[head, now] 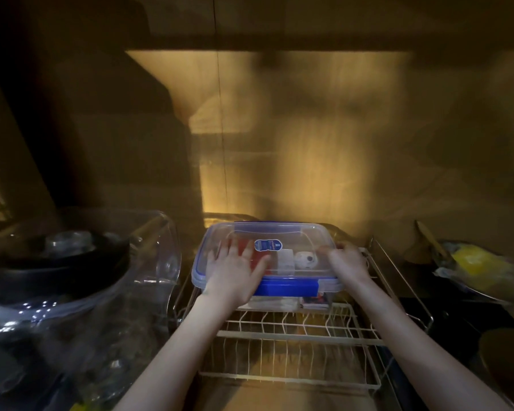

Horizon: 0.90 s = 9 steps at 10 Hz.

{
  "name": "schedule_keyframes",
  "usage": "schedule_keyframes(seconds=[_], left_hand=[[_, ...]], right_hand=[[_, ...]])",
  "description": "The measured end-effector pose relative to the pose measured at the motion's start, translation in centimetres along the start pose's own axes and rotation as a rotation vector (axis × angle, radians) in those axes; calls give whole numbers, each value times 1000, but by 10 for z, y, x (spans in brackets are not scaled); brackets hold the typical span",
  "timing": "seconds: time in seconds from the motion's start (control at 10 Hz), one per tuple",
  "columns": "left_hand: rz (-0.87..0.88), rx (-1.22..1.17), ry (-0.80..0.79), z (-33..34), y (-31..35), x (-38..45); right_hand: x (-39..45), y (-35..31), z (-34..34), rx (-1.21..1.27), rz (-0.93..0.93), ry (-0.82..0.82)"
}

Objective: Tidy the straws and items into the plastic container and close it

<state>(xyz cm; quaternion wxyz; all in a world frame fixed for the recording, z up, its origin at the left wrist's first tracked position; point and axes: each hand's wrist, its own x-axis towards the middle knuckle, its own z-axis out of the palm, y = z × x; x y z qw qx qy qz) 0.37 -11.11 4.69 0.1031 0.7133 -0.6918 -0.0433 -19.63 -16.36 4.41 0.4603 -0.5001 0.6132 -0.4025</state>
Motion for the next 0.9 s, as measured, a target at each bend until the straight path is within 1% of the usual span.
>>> schedule_keyframes(seconds=[0.2, 0.4, 0.6, 0.7, 0.8, 0.9], left_hand=[[17, 17, 4, 2, -11, 27], [-1, 32, 20, 5, -10, 40], [0, 10, -21, -1, -10, 42], [2, -33, -98, -12, -7, 41], [-21, -80, -261, -26, -4, 50], [-50, -143, -441, -61, 7, 61]], right_hand=[[18, -3, 13, -53, -57, 43], [38, -8, 18, -100, 0, 63], [42, -7, 21, -108, 21, 61], [31, -15, 15, -148, 30, 4], [21, -18, 9, -321, 12, -64], [-4, -37, 1, -331, -226, 58]])
